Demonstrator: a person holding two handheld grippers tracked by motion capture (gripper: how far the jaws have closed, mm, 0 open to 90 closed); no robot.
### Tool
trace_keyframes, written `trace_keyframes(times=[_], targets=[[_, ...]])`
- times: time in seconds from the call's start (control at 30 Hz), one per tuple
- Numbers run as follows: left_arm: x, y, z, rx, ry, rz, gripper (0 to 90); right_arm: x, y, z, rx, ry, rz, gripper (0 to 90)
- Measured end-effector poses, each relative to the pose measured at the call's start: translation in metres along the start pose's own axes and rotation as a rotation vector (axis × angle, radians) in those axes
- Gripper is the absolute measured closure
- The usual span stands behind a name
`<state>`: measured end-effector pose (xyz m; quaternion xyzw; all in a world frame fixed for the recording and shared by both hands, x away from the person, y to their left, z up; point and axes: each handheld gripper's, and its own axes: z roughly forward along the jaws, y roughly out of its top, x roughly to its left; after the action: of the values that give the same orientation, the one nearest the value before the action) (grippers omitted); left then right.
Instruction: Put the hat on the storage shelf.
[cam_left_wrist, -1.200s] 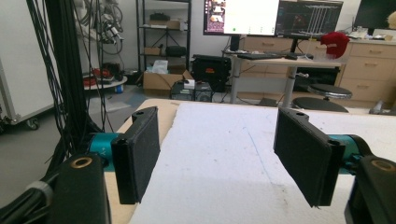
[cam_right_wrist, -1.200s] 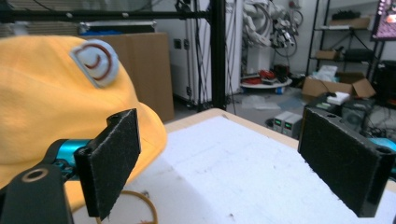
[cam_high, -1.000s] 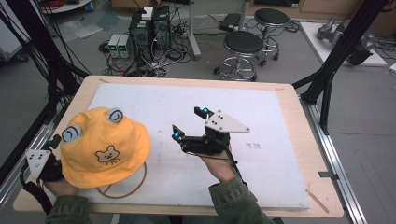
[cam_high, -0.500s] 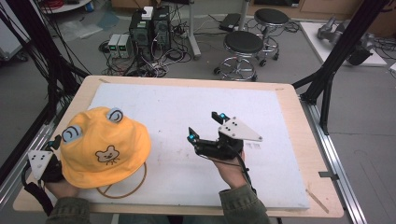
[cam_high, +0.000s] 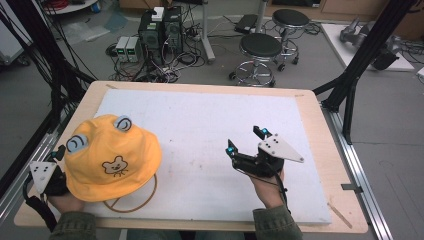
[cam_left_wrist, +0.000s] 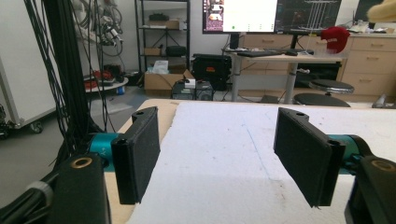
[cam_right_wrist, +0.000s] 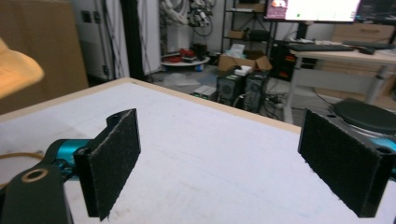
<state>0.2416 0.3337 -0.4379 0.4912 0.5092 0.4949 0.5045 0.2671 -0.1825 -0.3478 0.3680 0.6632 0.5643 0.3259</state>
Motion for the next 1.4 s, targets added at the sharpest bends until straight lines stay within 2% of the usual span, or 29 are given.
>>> trace_keyframes(times=[0.07, 0.1, 0.17, 0.23, 0.37, 0.67, 0.73, 0.8, 0.83, 0.9, 0.93, 0.97, 1.0, 1.07, 1.2, 1.4], targets=[[-0.001, 0.000, 0.000, 0.002, -0.003, 0.004, 31.6, -0.006, -0.003, -0.005, -0.001, -0.028, 0.006, 12.0], [-0.001, 0.000, 0.000, 0.002, -0.004, 0.005, 31.6, -0.009, -0.006, -0.009, -0.015, -0.068, 0.012, 13.6], [-0.002, 0.000, 0.000, 0.002, -0.003, 0.002, 31.6, -0.013, -0.009, -0.012, -0.013, -0.114, 0.020, 13.8], [-0.002, 0.000, -0.001, 0.002, -0.002, 0.001, 31.6, -0.021, -0.015, -0.014, 0.005, -0.146, 0.056, 13.7], [-0.001, 0.000, -0.001, 0.004, -0.002, -0.003, 31.6, -0.032, -0.025, -0.016, 0.032, -0.186, 0.086, 12.5], [-0.004, 0.000, -0.003, 0.006, -0.013, -0.005, 31.5, -0.055, -0.049, -0.023, 0.039, -0.250, 0.120, 12.1], [-0.005, 0.000, -0.003, 0.005, -0.017, -0.006, 31.5, -0.057, -0.053, -0.024, 0.032, -0.286, 0.111, 12.1], [-0.006, 0.000, -0.003, 0.009, -0.021, -0.008, 31.5, -0.059, -0.057, -0.025, 0.027, -0.328, 0.080, 12.1], [-0.006, 0.000, -0.003, 0.008, -0.022, -0.009, 31.5, -0.060, -0.059, -0.024, 0.046, -0.358, 0.064, 11.9], [-0.007, 0.000, -0.004, 0.009, -0.023, -0.008, 31.5, -0.061, -0.062, -0.024, 0.083, -0.379, 0.068, 11.8], [-0.007, 0.000, -0.004, 0.011, -0.023, -0.008, 31.6, -0.059, -0.063, -0.023, 0.118, -0.407, 0.050, 11.8], [-0.007, 0.000, -0.005, 0.009, -0.020, -0.009, 31.6, -0.059, -0.063, -0.023, 0.118, -0.407, 0.050, 11.8], [-0.007, 0.000, -0.006, 0.008, -0.018, -0.015, 31.6, -0.057, -0.064, -0.024, 0.127, -0.430, 0.041, 11.8], [-0.007, 0.001, -0.007, 0.003, -0.013, -0.015, 31.5, -0.054, -0.070, -0.029, 0.086, -0.428, 0.028, 12.7], [-0.007, 0.001, -0.006, 0.007, -0.012, -0.018, 31.6, -0.057, -0.073, -0.032, 0.091, -0.417, 0.076, 12.4], [-0.008, 0.000, -0.005, 0.013, -0.015, -0.017, 31.6, -0.059, -0.076, -0.029, 0.088, -0.415, 0.068, 12.3]])
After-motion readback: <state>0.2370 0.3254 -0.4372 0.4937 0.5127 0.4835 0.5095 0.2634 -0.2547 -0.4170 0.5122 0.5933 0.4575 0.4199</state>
